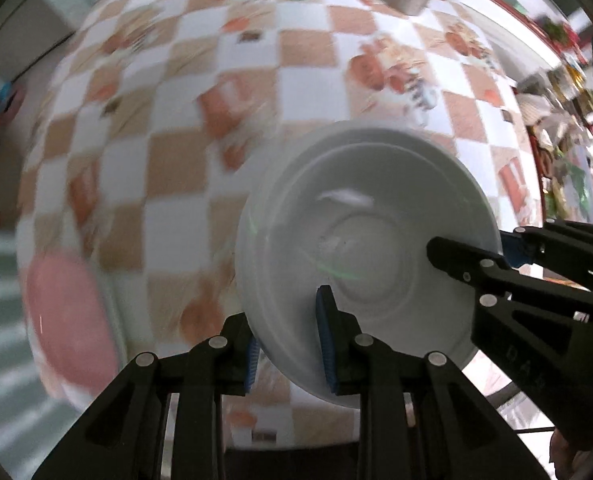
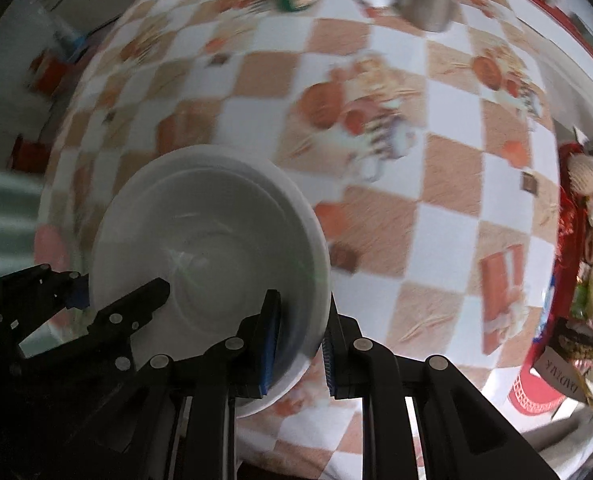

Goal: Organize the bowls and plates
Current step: 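Carry the white bowl stack with the left tool over the pink plate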

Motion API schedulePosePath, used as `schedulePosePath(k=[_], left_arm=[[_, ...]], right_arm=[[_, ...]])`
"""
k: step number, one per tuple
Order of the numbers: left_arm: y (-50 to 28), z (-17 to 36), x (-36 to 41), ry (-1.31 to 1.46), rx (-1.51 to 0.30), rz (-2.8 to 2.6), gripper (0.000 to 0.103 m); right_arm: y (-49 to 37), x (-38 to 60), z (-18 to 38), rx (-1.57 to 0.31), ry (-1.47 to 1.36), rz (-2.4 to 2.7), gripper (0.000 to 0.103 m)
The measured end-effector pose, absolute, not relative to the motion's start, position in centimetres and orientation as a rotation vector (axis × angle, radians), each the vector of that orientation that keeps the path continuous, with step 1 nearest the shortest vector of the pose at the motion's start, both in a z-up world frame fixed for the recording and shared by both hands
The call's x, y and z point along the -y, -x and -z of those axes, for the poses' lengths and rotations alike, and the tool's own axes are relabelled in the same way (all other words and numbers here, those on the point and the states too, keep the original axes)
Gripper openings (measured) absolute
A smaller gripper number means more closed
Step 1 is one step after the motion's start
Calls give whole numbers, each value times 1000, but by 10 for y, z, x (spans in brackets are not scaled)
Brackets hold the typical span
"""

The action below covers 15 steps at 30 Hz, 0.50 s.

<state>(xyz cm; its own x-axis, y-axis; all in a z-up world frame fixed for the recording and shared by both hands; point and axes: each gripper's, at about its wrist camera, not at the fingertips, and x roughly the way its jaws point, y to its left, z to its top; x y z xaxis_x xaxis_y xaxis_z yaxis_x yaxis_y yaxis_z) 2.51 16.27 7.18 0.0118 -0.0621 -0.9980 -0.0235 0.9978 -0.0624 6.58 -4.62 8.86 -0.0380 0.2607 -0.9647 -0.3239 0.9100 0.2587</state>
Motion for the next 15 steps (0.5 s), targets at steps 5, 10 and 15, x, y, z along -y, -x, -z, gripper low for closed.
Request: schedulePosePath(k=[5, 10, 15], left_arm=[[14, -76, -202, 132, -1564, -76, 27], [39, -86, -256, 204, -1526, -171, 27], [61, -93, -322, 249, -1513, -226, 28]], right_arm=[[-28, 10, -96, -1519, 133, -610, 21], [-5, -37, -107, -1495, 192, -688, 21], [6, -107, -121, -1450, 252, -756, 21]])
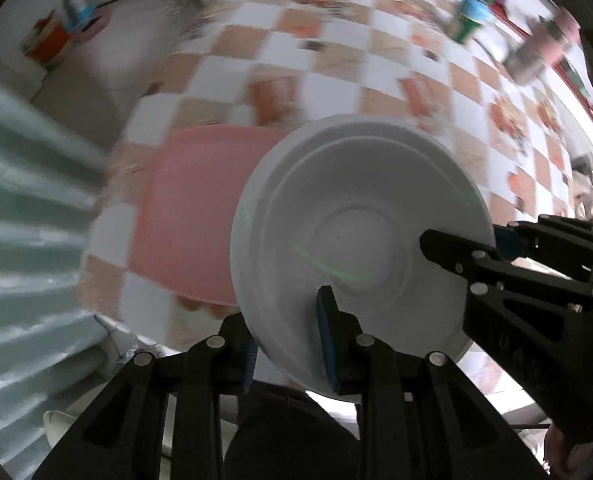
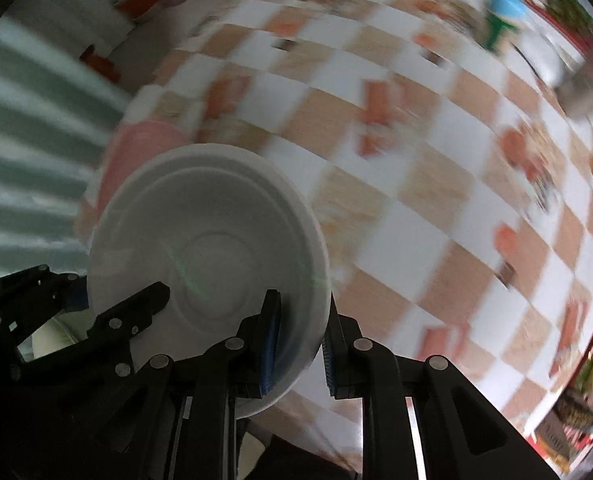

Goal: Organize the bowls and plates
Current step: 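Carry the white bowl stack with the left tool over the pink plate, then lower the white bowls onto the pink plate and open the left tool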

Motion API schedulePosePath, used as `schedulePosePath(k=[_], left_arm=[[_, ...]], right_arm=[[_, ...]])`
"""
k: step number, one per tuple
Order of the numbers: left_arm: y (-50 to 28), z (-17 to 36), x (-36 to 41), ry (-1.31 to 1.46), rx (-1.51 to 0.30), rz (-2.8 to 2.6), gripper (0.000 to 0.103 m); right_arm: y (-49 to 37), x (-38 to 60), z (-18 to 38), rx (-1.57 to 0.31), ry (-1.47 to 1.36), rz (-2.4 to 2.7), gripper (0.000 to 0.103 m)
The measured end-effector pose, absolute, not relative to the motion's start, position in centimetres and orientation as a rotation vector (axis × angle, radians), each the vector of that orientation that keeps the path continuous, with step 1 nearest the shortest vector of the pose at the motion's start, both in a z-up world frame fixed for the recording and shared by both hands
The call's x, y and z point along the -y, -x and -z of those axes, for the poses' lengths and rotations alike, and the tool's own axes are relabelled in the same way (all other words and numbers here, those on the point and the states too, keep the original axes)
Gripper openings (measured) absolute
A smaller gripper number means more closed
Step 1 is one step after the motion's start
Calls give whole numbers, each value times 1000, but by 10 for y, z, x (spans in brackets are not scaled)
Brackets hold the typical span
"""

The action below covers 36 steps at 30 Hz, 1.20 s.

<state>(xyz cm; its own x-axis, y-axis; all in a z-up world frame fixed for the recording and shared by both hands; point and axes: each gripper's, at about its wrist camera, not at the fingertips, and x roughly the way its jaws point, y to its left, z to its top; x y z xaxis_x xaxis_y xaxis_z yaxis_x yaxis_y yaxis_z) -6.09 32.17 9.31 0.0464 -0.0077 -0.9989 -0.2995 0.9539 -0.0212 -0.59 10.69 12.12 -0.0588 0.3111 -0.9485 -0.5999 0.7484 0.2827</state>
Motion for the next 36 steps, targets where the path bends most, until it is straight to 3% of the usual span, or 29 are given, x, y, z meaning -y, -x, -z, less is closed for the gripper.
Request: schedulePosePath(k=[12, 15, 17, 20, 22, 23, 24, 27, 29, 30, 33, 36], left_arm=[[53, -64, -408, 202, -1537, -154, 30], [50, -62, -411, 177, -1538, -118, 39], [51, -62, -412, 157, -1534, -102, 51], [52, -64, -416, 147, -1536, -92, 55], [54, -66, -418, 155, -1535, -89, 55], [55, -69, -419, 160, -1531, -86, 55], [55, -71, -418, 161, -1527, -81, 55], [56, -85, -412, 133, -1500, -69, 62], [57, -94, -404, 76, -1482, -69, 79], [58, -98, -400, 55, -1470, -72, 82], [61, -104, -392, 17, -1456, -71, 84], [62, -102, -385, -18, -1486, -97, 94]], right_arm=[[14, -226, -109, -1507, 272, -702, 21], [10, -232, -102, -1536, 254, -663, 23], [8, -234, -100, -1544, 257, -637, 23], [6, -235, -101, -1548, 224, -613, 23], [5, -238, -103, -1548, 232, -600, 40], [6, -236, -108, -1529, 235, -599, 61], [7, -235, -115, -1505, 238, -601, 66], [14, -227, -130, -1484, 258, -620, 66], [20, -220, -140, -1465, 287, -628, 66], [23, -216, -146, -1449, 303, -623, 66], [26, -205, -155, -1449, 338, -604, 66], [25, -188, -162, -1447, 321, -575, 66]])
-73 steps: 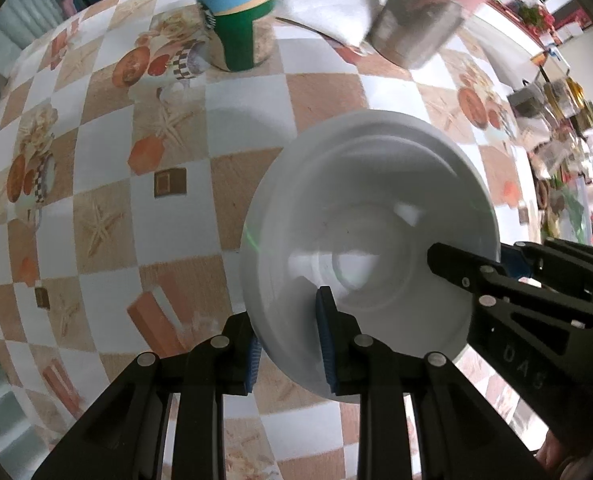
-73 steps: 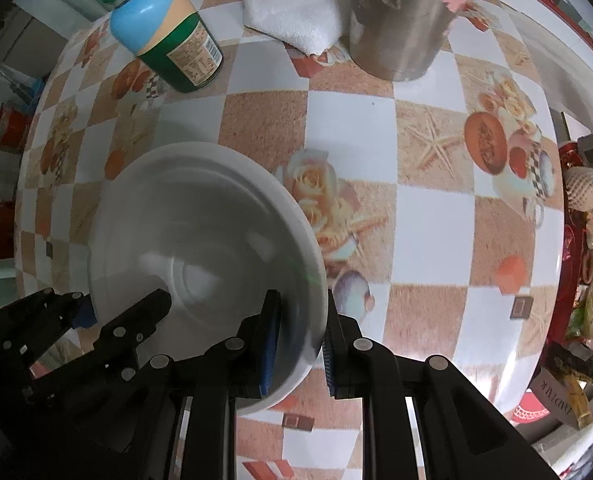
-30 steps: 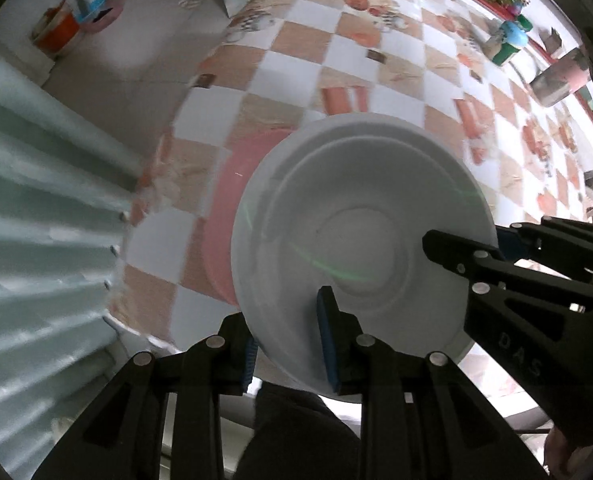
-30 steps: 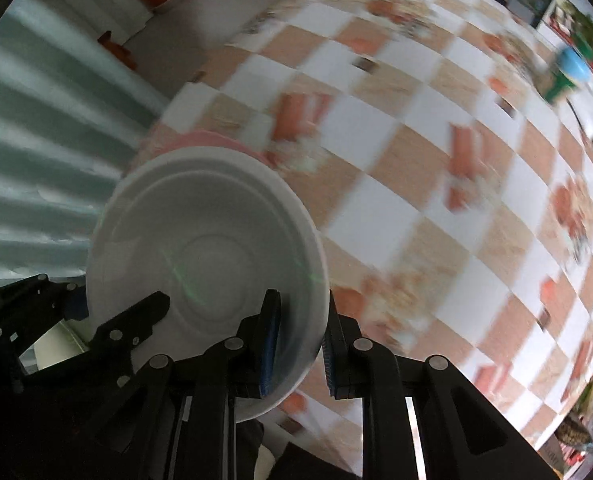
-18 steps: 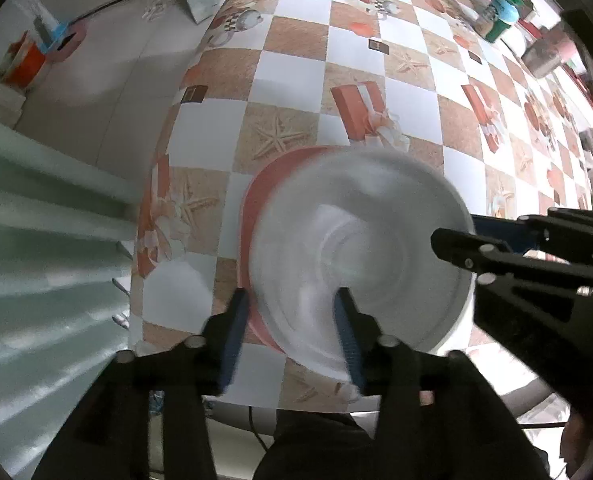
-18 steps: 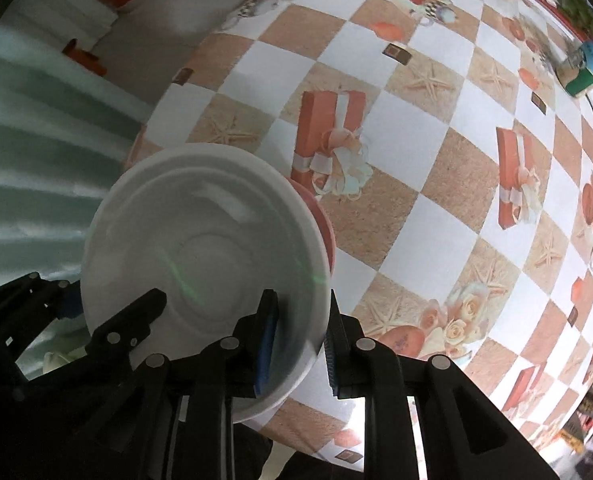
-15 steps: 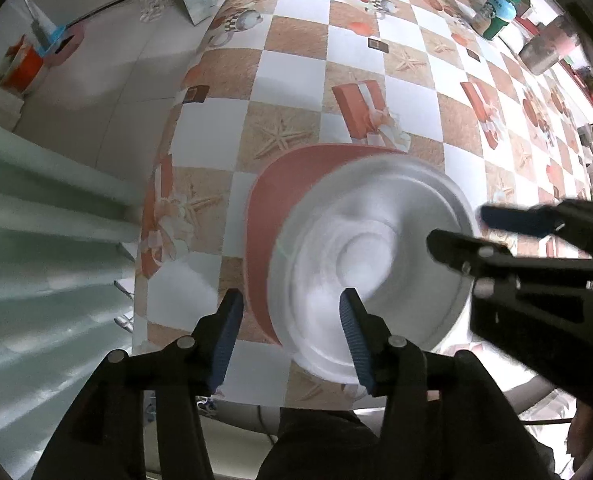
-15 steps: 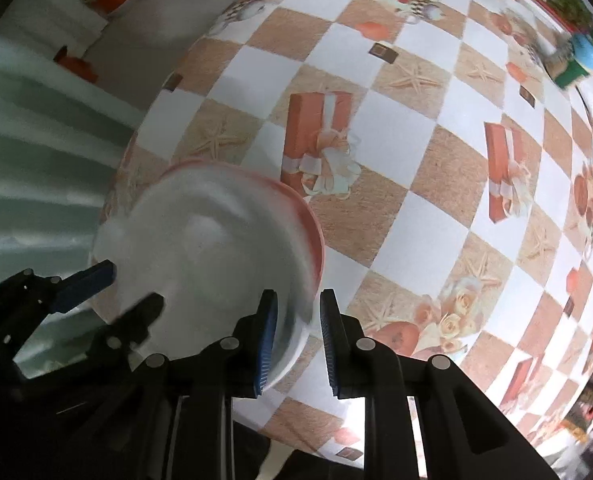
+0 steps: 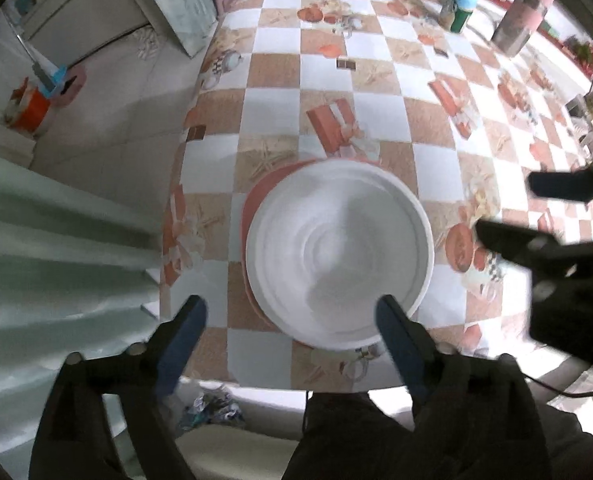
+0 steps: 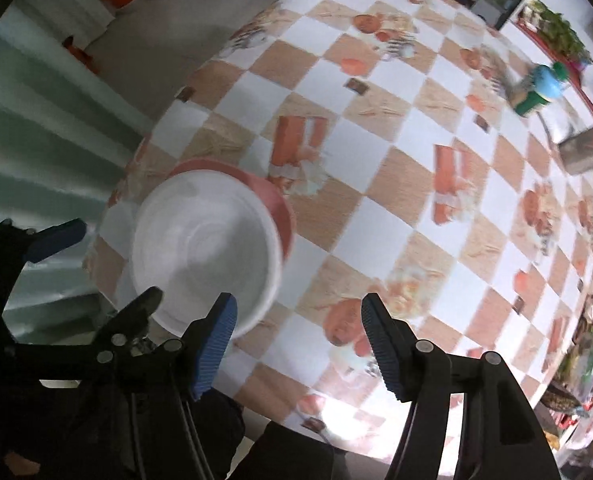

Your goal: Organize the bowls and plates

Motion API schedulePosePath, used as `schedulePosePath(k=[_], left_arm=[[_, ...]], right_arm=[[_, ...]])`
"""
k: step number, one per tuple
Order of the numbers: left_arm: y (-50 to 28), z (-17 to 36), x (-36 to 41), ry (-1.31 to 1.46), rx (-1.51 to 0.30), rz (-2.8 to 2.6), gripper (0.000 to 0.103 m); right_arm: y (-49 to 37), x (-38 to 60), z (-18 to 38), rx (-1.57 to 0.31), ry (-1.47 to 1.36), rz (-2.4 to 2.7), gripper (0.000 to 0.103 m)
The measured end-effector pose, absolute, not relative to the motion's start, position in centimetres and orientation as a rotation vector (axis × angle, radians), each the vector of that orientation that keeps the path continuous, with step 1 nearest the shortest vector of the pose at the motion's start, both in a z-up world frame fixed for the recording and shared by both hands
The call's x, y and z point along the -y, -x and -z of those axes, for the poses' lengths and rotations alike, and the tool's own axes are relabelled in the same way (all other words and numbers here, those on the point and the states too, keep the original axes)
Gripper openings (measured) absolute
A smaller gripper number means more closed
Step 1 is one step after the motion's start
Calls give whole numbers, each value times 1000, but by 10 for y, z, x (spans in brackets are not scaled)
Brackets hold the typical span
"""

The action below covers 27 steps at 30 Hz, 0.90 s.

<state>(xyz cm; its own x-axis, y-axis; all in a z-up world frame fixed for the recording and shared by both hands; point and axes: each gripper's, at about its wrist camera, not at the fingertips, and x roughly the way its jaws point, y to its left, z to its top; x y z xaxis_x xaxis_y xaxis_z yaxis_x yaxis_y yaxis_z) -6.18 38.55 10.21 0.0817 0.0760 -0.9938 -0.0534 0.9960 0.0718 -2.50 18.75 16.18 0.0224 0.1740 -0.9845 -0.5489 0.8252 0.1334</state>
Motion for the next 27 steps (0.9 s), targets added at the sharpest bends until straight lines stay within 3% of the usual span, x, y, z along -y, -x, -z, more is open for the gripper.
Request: schedulePosePath(k=[4, 15, 27], left_arm=[[63, -109, -379, -38, -1465, -102, 102], [58, -134, -373, 35, -1395, -92, 102], [40, -156, -351, -41, -1366, -117, 102]], right_arm=[[20, -171, -165, -1439, 298, -544, 66], [35, -135, -175, -1371, 294, -472, 66], [43, -105, -165, -1439, 267, -469, 66]])
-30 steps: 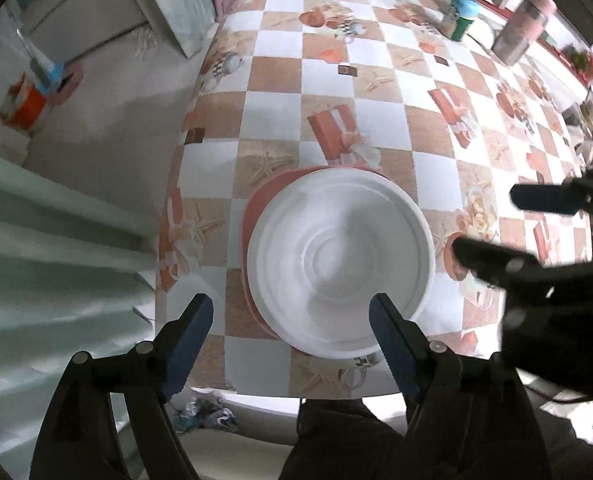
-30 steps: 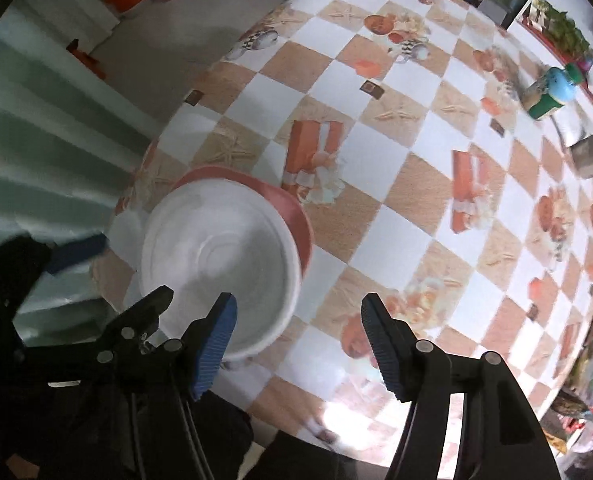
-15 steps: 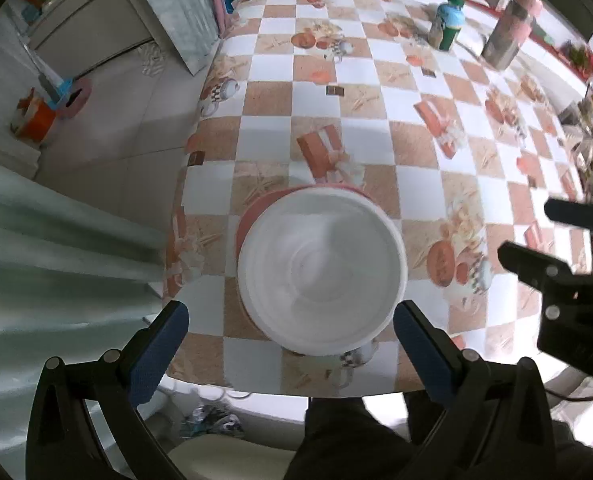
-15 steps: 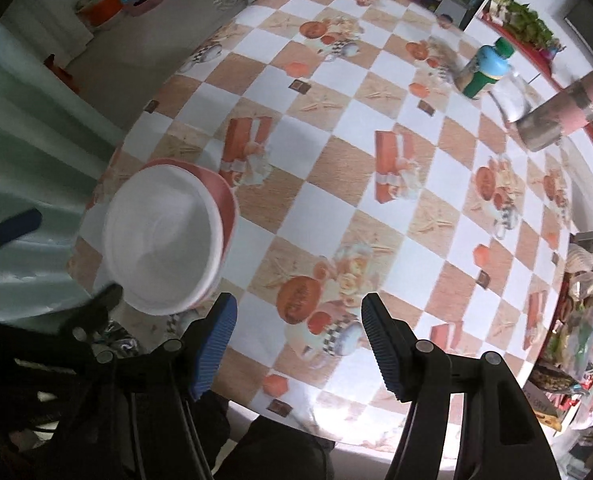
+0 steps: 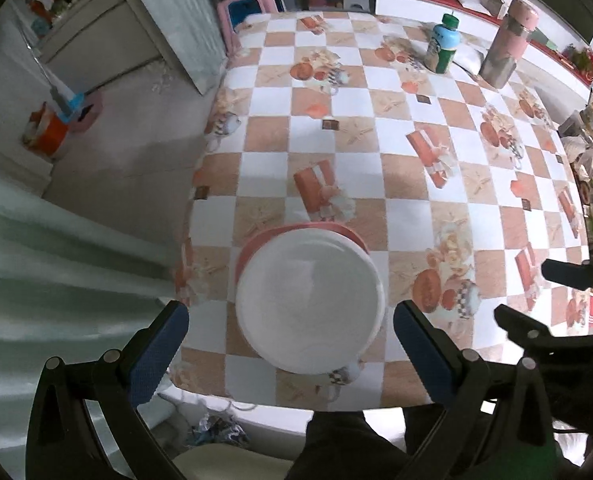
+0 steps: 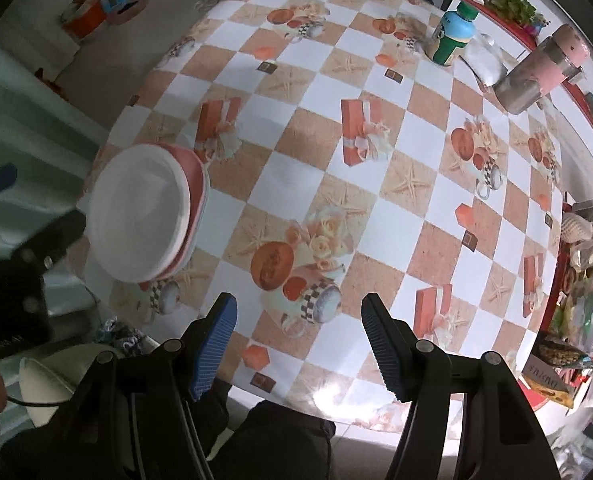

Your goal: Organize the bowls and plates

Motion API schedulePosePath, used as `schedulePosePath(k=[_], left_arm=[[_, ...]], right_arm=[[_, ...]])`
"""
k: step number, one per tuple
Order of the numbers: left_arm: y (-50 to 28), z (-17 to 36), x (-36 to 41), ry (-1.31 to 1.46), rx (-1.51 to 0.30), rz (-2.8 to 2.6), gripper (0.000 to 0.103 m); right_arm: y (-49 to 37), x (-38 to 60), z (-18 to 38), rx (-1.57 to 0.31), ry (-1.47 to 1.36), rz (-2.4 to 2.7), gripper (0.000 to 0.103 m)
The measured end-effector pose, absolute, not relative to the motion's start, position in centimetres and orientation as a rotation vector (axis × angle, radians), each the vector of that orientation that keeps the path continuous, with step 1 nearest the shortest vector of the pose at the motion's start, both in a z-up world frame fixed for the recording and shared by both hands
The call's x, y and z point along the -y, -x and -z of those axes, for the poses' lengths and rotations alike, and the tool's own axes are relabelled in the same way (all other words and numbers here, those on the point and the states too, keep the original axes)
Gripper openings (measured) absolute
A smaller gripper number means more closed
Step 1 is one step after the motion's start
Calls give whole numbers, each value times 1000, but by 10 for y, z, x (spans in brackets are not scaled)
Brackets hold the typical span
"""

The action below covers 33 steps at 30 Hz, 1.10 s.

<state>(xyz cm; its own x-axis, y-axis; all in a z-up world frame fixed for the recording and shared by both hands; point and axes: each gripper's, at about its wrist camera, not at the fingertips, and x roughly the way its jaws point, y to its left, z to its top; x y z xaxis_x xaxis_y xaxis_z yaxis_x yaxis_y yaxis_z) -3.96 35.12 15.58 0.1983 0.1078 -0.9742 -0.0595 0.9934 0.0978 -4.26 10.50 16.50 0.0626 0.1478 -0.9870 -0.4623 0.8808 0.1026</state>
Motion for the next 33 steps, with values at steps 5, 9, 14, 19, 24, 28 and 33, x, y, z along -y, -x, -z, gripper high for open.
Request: schedulePosePath(k=[5, 9, 14, 19, 24, 28, 33], left_arm=[[37, -160, -343, -53, -1364, -100, 102], [39, -162, -346, -24, -1368, -94, 102], [46, -165, -356, 41, -1366, -81, 102], [53, -164, -366, 115, -1406, -78, 102], [60, -159, -384, 165, -1416, -143, 102], [64, -162, -391, 165, -1410, -159, 102], [66, -164, -394, 162, -1408, -165, 102]], right_arm=[[43, -105, -164, -1443, 294, -496, 66], [46, -110, -162, -1457, 309, -544, 66], [56, -129, -162, -1448, 385, -627, 66], [61, -141, -162, -1442, 429, -674, 66], [61, -148, -162, -1436, 452, -693, 66], [62, -155, -162, -1433, 471, -705, 66], [64, -162, -163, -1429, 484, -714, 66]])
